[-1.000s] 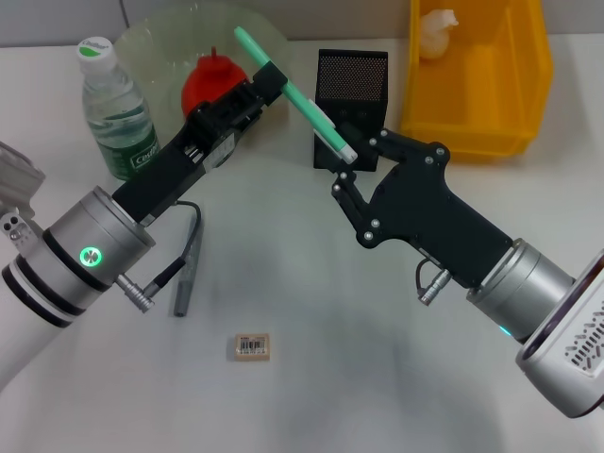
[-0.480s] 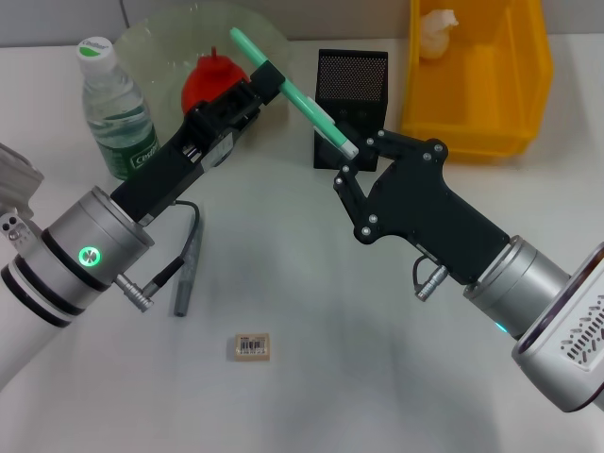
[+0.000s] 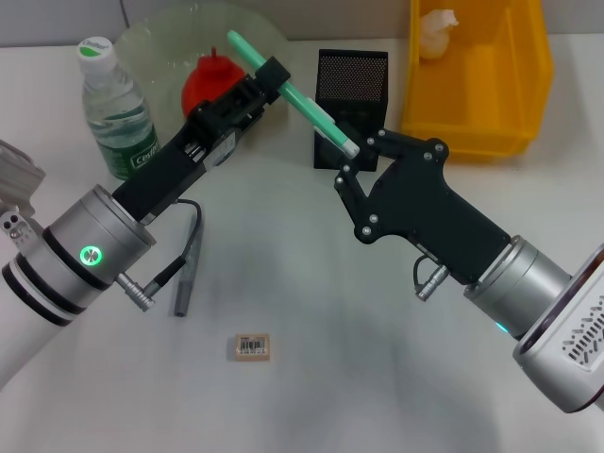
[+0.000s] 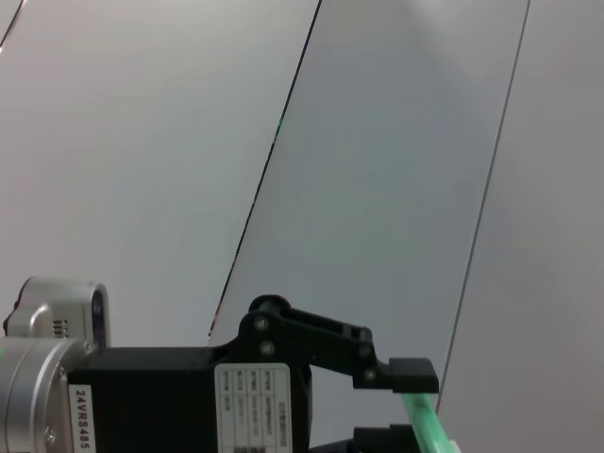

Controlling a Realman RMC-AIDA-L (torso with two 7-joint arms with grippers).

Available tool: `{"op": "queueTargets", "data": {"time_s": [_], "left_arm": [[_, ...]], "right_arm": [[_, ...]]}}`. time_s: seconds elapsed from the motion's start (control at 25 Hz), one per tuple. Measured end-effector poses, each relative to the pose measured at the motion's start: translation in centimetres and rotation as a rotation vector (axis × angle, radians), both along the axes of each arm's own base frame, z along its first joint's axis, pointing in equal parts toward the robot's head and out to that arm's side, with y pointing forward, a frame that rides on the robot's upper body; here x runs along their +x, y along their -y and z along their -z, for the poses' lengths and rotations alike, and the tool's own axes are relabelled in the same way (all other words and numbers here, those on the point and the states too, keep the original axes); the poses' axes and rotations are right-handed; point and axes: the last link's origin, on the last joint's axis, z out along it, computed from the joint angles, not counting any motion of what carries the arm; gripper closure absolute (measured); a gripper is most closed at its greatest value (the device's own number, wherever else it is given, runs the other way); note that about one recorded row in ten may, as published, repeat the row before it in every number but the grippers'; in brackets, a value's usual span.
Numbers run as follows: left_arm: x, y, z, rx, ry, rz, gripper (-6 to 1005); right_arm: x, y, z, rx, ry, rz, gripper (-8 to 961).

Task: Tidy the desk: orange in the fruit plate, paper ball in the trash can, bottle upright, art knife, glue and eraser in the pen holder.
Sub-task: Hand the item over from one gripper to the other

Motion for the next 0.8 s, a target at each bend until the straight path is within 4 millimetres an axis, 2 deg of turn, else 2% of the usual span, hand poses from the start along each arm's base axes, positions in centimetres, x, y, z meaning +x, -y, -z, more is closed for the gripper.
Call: {"op": "queueTargets", "data": {"time_s": [0.04, 0.2, 0.32, 0.56, 0.8], "left_arm": [[0.00, -0.01, 0.00, 0.000, 0.000, 0.000, 813], [-0.01, -0.10, -0.03, 0.002, -0.002, -0.002, 642], [-0.01, -0.11, -0.05, 0.003, -0.002, -0.001, 461], [0.02, -0.25, -0.20, 0.010, -0.005, 0.005, 294], [0.02, -0.40, -0.56, 0.044, -0.027, 0.030, 218]], "right_arm": [[0.01, 0.00, -0.01, 0.001, 0.000, 0.001, 806], [0.07, -0.17, -0.27, 0.018, -0.013, 0.013, 809], [0.10, -0.17, -0.30, 0.020, -0.014, 0.015, 810], [0.12, -0.17, -0.33, 0.021, -0.014, 0.014, 811], [0.03, -0.03, -0.72, 0.026, -0.044, 0.007, 810]]}}
